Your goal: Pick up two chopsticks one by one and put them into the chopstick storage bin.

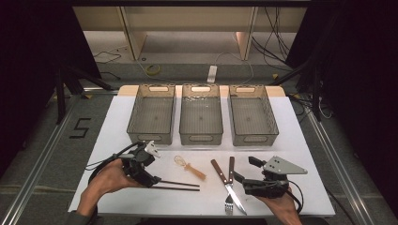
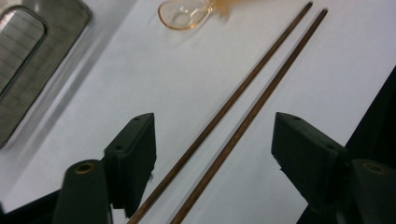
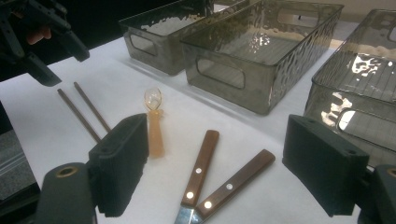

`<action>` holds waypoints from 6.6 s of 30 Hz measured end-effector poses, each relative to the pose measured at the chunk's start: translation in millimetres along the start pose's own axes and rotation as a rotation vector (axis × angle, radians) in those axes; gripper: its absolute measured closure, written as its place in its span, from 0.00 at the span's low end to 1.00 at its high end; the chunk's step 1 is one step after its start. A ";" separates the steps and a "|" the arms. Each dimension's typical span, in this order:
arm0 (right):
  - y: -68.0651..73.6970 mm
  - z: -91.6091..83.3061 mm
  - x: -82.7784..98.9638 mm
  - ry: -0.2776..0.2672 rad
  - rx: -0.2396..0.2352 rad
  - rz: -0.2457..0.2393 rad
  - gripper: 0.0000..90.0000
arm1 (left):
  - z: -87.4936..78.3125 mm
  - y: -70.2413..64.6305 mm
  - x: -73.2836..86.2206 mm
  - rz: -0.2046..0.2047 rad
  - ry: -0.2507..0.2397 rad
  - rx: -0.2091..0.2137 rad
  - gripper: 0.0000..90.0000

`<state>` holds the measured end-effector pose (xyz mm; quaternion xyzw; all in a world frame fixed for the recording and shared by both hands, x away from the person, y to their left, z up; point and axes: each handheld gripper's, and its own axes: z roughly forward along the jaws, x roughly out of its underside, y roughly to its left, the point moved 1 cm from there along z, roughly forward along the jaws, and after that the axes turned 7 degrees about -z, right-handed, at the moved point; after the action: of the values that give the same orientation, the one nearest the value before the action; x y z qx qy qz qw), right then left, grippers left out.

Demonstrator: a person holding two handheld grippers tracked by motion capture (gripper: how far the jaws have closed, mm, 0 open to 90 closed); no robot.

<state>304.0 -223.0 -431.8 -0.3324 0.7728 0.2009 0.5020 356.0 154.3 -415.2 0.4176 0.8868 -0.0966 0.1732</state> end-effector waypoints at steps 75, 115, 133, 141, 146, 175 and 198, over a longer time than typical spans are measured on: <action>5.1 8.0 2.5 0.070 -0.058 -0.026 0.27 | 50.3 -5.4 22.3 0.277 0.275 0.076 0.92; 5.2 8.0 3.0 0.067 -0.068 -0.029 0.27 | -4.7 18.5 -4.7 -0.106 -0.153 -0.017 0.93; 2.6 5.0 2.6 0.042 -0.053 -0.016 0.26 | -23.1 54.4 -18.0 -0.275 -0.321 -0.051 0.93; 1.8 4.1 2.4 0.031 -0.049 -0.012 0.26 | -33.0 76.5 -29.8 -0.331 -0.377 -0.068 0.93; 2.1 4.1 2.4 0.033 -0.050 -0.014 0.26 | -38.9 89.9 -41.0 -0.352 -0.384 -0.098 0.93; 1.6 4.2 2.6 0.034 -0.060 -0.014 0.26 | -30.1 151.6 -75.5 -0.420 -0.406 -0.208 0.93; 1.4 4.2 2.8 0.034 -0.064 -0.007 0.26 | 1.2 162.2 -67.7 -0.440 -0.373 -0.227 0.93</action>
<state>304.9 -220.3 -436.2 -0.3546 0.7732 0.2180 0.4785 521.8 208.7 -394.4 0.1686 0.9139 -0.1073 0.3534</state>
